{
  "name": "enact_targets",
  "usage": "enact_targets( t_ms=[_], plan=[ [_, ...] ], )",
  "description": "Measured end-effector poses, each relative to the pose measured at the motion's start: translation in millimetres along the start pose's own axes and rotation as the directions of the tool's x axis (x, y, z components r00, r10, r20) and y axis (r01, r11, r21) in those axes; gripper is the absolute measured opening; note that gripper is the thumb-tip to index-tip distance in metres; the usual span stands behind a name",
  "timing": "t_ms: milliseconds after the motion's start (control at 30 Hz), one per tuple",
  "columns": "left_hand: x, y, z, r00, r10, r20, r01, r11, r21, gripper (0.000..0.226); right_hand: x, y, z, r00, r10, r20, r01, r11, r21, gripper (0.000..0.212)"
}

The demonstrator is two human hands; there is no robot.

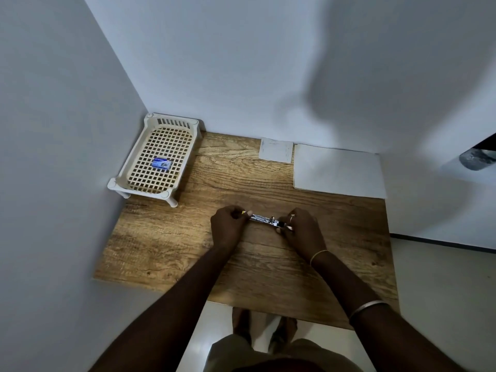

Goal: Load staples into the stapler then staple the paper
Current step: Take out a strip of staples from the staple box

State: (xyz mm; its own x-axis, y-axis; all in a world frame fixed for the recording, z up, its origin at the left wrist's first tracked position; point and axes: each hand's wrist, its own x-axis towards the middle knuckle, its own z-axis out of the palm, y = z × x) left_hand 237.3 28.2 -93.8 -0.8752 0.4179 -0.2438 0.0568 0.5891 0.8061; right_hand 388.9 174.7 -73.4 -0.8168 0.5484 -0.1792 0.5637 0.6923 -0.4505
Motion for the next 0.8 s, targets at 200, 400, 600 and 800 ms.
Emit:
enact_targets(
  t_ms=[200,400,600,800],
  plan=[
    [1.3,-4.1,3.8,0.994,0.113,0.006,-0.113,0.976,0.186,0.024,1.4,2.1,4.6,1.0,0.024,-0.018,-0.023,0.998,0.057,0.025],
    [-3.0,-8.0,2.5,0.981,0.193,0.003,-0.188,0.952,0.241,0.024,4.1,2.1,1.8,1.0,0.016,0.002,-0.016,0.997,0.076,0.023],
    [-3.2,-10.9,-5.1,0.976,0.214,0.039,-0.218,0.959,0.182,0.041,-1.3,5.9,0.5,1.0,-0.007,-0.01,0.008,0.996,0.087,0.037],
    [-2.3,-17.4,-22.2,0.959,0.278,0.057,-0.284,0.948,0.145,0.038,-3.2,-6.2,-4.8,0.996,-0.011,-0.092,0.023,0.992,0.123,0.043]
  ],
)
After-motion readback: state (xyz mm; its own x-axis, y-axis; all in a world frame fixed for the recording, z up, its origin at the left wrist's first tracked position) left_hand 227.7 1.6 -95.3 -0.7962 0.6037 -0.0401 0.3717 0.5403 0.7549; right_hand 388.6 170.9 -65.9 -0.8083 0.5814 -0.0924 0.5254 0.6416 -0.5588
